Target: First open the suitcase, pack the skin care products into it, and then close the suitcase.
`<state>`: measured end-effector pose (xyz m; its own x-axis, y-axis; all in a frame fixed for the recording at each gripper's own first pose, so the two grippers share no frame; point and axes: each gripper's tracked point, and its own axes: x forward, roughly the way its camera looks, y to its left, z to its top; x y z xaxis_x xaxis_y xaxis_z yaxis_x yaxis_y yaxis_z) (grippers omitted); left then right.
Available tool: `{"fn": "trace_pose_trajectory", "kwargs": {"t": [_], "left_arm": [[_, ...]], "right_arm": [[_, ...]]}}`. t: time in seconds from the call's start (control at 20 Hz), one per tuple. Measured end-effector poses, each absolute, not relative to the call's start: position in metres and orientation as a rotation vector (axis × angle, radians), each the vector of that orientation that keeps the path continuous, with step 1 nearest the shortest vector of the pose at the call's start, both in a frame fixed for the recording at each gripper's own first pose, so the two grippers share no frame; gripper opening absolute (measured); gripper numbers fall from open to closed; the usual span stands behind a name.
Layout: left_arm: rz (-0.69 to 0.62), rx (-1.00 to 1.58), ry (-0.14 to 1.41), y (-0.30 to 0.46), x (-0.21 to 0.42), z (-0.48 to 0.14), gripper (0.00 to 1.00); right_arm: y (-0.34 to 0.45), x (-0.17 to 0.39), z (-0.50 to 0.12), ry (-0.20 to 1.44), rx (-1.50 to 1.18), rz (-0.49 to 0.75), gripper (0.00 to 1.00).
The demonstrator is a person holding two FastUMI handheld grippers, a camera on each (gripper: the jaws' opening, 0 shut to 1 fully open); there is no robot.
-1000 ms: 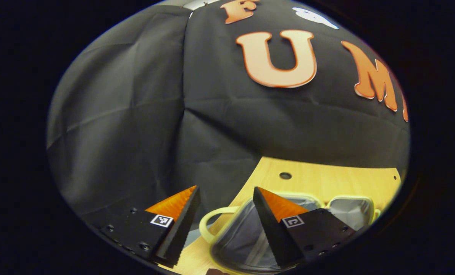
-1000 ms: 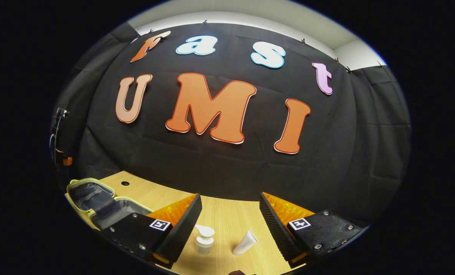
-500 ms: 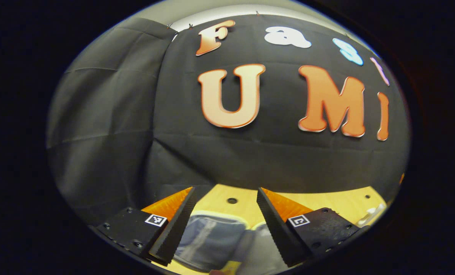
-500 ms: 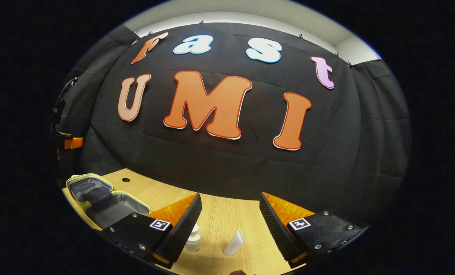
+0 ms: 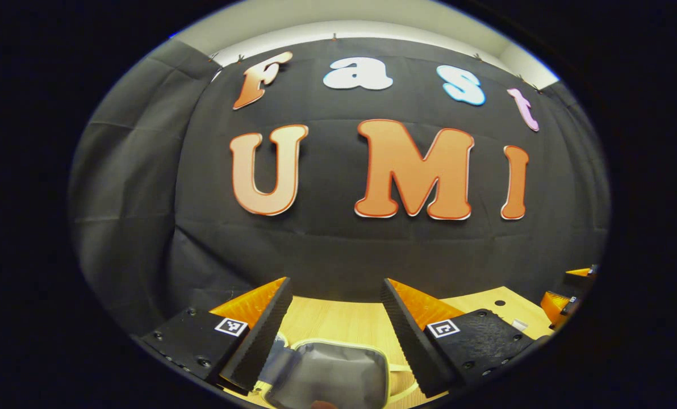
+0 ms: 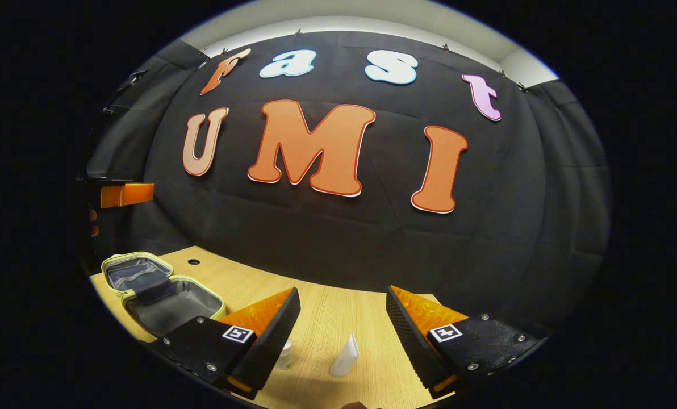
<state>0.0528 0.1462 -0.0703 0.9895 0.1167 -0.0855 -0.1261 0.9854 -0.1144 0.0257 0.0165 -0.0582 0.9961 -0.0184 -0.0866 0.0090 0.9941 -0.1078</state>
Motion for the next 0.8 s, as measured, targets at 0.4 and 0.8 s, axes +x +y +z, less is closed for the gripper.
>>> {"fn": "trace_pose_trajectory", "kwargs": {"t": [0.4,0.8], "left_arm": [[-0.049,-0.060,0.146,0.058,0.061,-0.102,0.99],[-0.263,0.033,0.277,-0.044,0.052,-0.167,1.00]], "right_arm": [[-0.004,0.016,-0.092,0.150,-0.112,-0.020,0.97],[-0.022,-0.002,-0.133,0.253,-0.120,-0.019,0.97]]}}
